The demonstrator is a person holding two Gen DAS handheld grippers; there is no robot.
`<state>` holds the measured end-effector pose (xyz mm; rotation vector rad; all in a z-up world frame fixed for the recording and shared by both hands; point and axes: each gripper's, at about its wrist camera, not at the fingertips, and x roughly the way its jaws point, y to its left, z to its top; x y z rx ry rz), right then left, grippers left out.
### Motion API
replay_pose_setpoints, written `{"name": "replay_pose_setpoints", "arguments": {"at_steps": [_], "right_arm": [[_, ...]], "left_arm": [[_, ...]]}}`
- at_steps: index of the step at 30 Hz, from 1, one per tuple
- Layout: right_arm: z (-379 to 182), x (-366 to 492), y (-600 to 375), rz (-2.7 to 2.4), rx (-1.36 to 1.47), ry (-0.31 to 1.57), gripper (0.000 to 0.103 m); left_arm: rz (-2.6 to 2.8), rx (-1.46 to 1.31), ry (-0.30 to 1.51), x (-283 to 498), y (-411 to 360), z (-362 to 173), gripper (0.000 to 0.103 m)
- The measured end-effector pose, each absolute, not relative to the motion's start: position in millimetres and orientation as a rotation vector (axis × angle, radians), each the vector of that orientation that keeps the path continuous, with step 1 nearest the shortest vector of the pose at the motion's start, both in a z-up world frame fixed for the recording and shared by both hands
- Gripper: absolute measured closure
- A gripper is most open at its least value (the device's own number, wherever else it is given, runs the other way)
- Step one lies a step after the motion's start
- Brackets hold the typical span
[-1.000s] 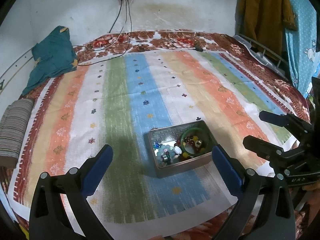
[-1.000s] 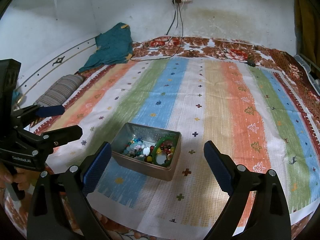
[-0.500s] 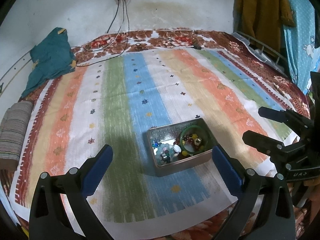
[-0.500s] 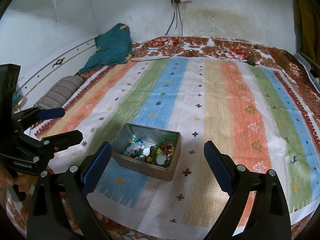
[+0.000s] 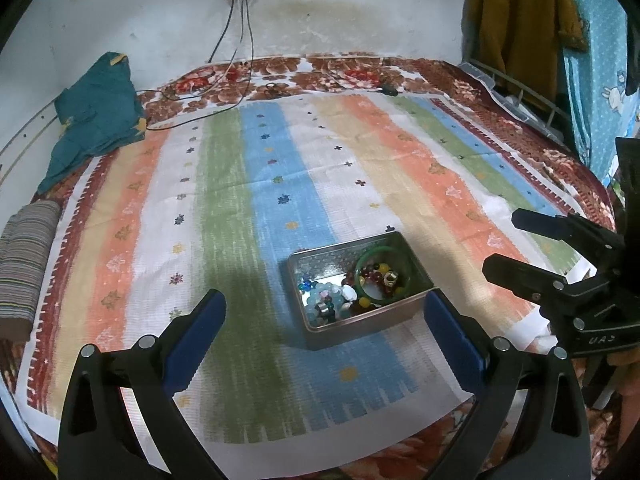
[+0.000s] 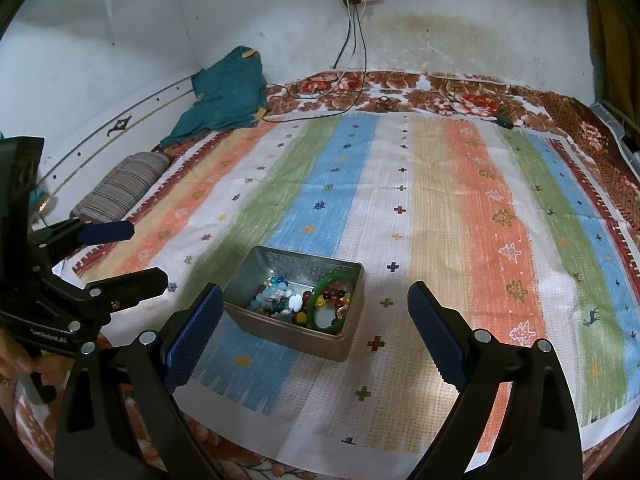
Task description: Organize jewelry
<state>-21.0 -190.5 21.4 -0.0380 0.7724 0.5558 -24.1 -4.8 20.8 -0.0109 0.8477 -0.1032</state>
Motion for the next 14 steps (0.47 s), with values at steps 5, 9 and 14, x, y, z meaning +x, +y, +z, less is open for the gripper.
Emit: {"name": "replay_pose_setpoints", "arguments": {"at_steps": [5, 9, 14], "right_arm": [[21.6, -21.0, -190.7, 0.555, -0.038, 0.772, 0.009], [21.4, -20.4, -190.4, 0.555, -0.038, 0.772, 0.009], [22.0, -20.3, -191.0, 0.554, -0.037, 0.771, 0.009]], "left_arm": [[-0.111, -0.016, 0.848, -23.4, -4.9, 21.0, 0.006], [-0.115, -0.021, 0.853, -23.1, -4.6, 21.0, 0.006], [-0.122, -0.020, 0.859, -22.8, -6.2, 19.9, 0.006]]}}
